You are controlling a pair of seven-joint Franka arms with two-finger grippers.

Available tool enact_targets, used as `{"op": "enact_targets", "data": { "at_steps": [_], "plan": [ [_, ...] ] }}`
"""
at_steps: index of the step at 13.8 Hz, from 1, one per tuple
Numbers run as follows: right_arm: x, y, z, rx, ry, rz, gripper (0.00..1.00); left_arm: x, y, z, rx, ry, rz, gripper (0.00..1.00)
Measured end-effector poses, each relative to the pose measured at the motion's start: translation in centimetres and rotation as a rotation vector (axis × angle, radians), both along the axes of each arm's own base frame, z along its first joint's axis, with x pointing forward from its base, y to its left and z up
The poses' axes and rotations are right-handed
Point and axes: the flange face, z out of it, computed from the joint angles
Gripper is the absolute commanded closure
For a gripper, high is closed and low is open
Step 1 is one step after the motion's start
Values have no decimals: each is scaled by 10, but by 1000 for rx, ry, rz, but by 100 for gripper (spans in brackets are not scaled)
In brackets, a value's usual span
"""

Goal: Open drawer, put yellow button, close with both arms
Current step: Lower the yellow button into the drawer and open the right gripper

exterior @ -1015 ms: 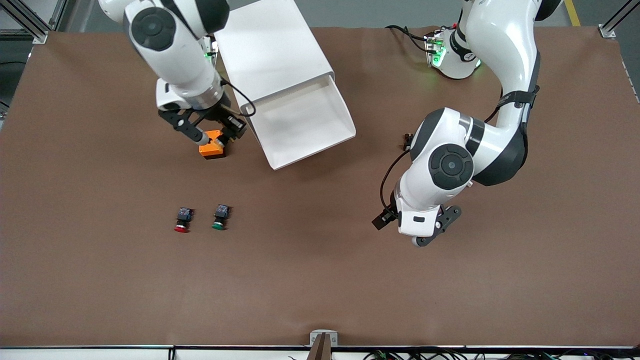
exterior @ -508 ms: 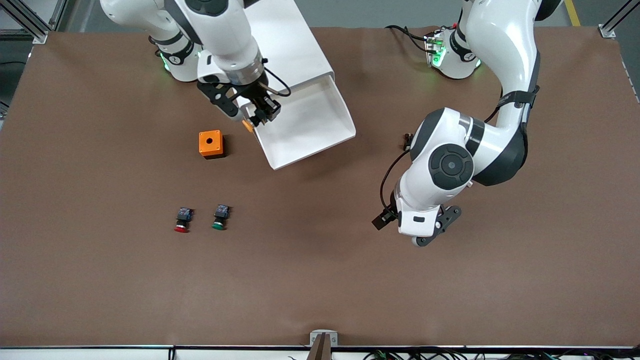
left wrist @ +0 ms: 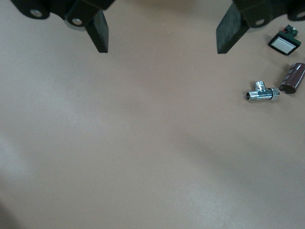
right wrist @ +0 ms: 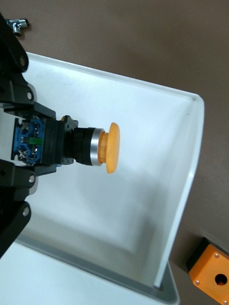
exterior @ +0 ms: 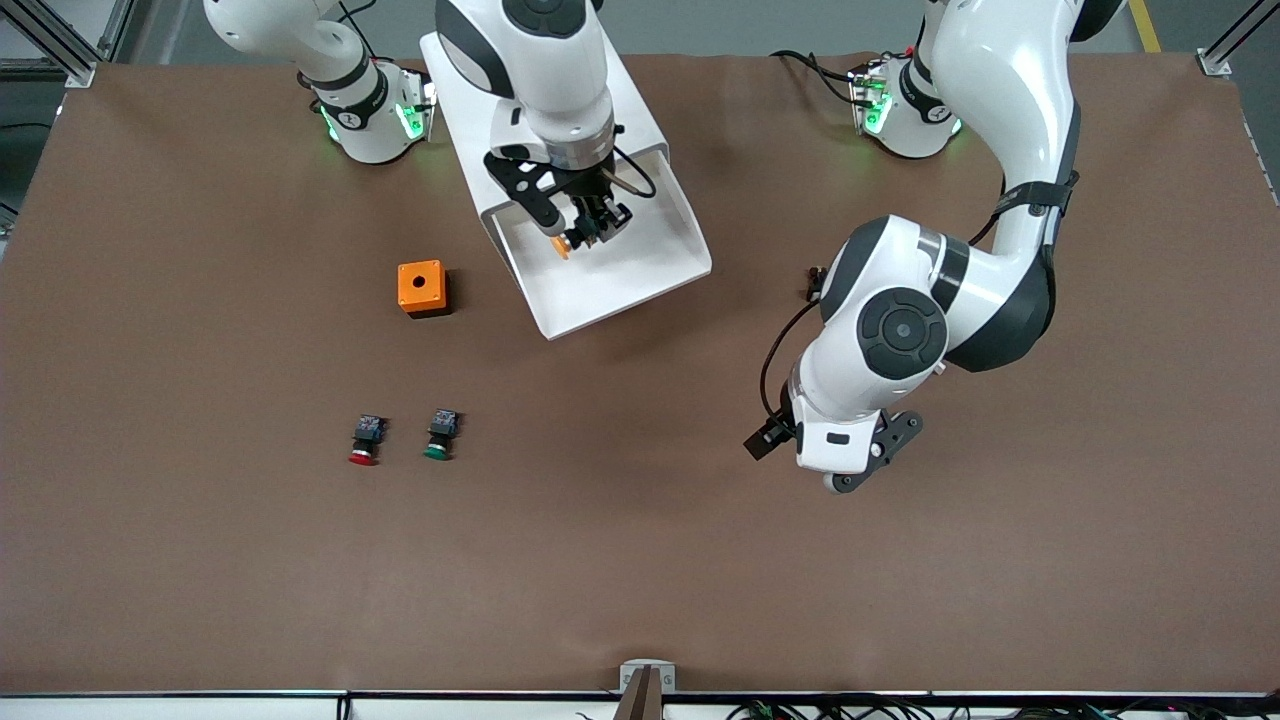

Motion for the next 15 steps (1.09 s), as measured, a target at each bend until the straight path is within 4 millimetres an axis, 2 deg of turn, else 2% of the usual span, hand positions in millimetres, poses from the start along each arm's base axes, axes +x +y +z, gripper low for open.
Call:
{"op": "enact_targets", "data": {
  "at_steps": [11, 12, 13, 14, 15],
  "plan": [
    [-3, 38, -51, 12, -30, -70, 100, 0, 0, 0, 0, 0, 0, 1],
    [-2, 41, -53, 12, -31, -74, 85, 0, 0, 0, 0, 0, 0, 1],
    [0, 43, -54, 14, -33, -78, 34, 0, 0, 0, 0, 0, 0, 1],
    [3, 45, -52, 17, -37, -80, 1, 0, 0, 0, 0, 0, 0, 1],
    [5, 46, -50, 20, -41, -82, 0, 0, 0, 0, 0, 0, 0, 1]
  ]
}}
